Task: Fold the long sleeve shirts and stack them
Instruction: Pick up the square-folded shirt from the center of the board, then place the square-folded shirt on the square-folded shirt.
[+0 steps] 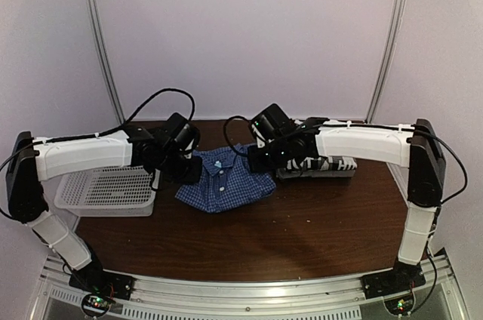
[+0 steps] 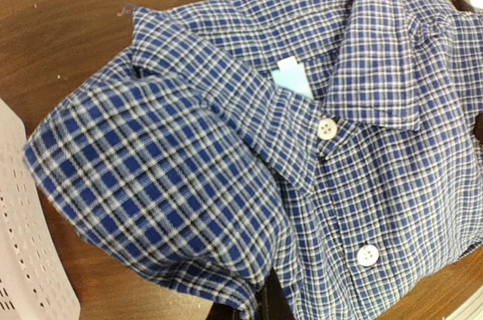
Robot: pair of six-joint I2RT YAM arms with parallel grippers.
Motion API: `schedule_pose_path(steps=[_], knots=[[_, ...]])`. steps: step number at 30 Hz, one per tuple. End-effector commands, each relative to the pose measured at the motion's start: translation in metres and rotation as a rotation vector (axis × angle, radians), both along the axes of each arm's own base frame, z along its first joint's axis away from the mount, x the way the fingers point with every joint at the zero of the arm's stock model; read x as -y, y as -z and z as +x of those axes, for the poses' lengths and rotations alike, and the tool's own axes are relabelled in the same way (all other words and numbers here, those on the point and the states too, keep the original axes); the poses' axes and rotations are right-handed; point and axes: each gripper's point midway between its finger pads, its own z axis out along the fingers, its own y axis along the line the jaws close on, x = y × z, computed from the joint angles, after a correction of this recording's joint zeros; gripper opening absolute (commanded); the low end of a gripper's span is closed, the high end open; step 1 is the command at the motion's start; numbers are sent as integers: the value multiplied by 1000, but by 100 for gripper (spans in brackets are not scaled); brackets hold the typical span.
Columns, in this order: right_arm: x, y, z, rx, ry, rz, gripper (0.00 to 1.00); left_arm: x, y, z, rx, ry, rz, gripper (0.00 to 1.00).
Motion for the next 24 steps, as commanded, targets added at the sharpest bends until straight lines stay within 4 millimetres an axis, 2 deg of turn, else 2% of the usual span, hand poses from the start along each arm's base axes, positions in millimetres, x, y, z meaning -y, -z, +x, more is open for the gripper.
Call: schedule_pose_path(steps=[1, 4, 5, 7, 13, 16, 19, 24], knots=[[13, -53, 19, 116, 19, -21, 0, 20, -55, 15, 112, 39, -79, 0], [32, -70, 36, 150, 56, -35, 0, 38, -84, 31, 166, 59, -119, 0], [41, -76, 42, 163, 74, -37, 0, 44, -87, 35, 171, 70, -124, 0], [64, -86, 56, 187, 116, -48, 0, 60, -106, 47, 202, 88, -160, 0], [143, -105, 93, 229, 238, -76, 0, 113, -136, 80, 273, 145, -249, 0], [179, -108, 106, 239, 283, -85, 0, 144, -146, 94, 315, 180, -302, 0], [211, -106, 117, 237, 327, -108, 0, 179, -141, 108, 329, 223, -358, 0], [259, -98, 126, 223, 392, -136, 0, 237, -142, 114, 366, 322, -469, 0]])
